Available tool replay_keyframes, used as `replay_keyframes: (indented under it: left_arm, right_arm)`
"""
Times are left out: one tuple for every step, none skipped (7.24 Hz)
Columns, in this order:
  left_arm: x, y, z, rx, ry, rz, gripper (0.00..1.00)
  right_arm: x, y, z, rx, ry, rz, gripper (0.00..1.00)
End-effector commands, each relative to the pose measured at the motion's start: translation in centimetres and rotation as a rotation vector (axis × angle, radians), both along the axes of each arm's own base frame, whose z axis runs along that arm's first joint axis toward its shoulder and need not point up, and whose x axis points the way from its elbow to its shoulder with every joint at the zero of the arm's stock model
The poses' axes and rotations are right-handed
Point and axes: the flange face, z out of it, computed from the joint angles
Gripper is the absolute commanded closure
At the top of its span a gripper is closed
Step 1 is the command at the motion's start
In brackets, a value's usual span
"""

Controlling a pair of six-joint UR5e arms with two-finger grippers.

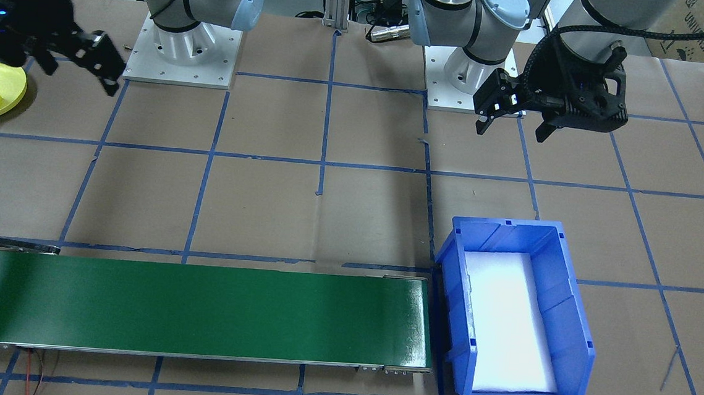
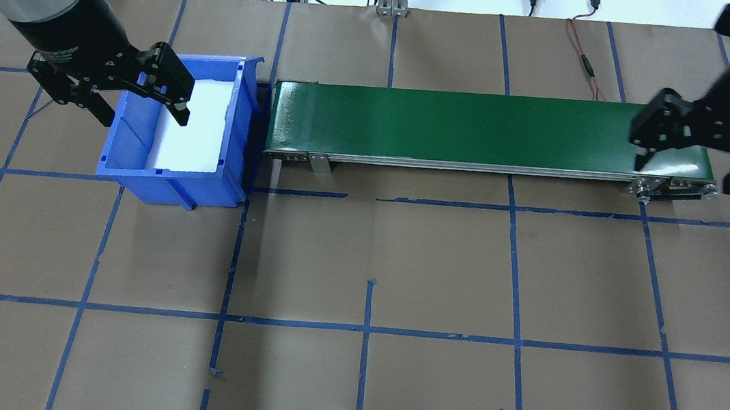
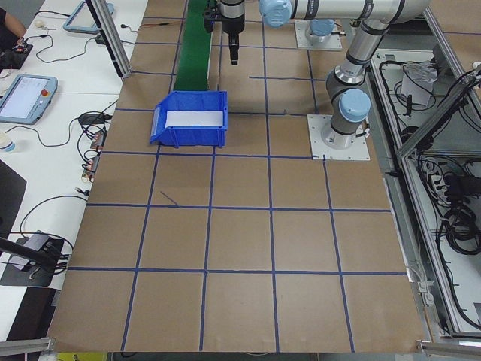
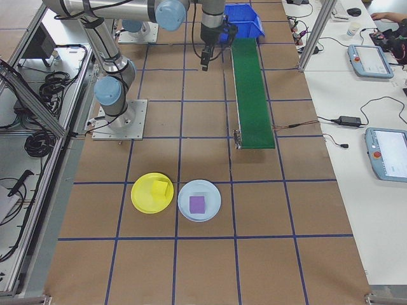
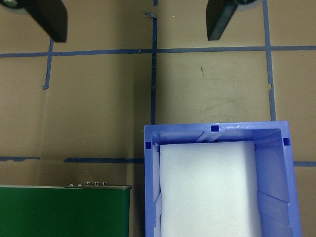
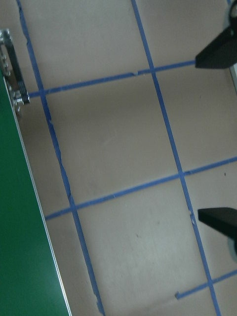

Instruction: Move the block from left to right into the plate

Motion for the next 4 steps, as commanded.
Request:
replay_keyframes:
  left_arm:
    - [0.0,0.0,0.0,0.000,0.000,-0.001,0.00]
    - [0.0,0.0,0.0,0.000,0.000,-0.001,0.00]
    - [0.1,0.0,-0.2,0.003,0.000,0.002,0.00]
    - [0.1,0.0,-0.2,0.004,0.000,0.001,0.00]
  right_arm:
    - [8.7,2.8,1.3,-0.015,-0.032,0.176,0.00]
    - [8.6,3.8,1.0,0.037,-0.048,0.219,0.00]
    - [6.6,2.4,0.9,0.024,-0.059,0.231,0.00]
    - [5.8,2.1,0.6,0.028,-0.076,0.199,0.00]
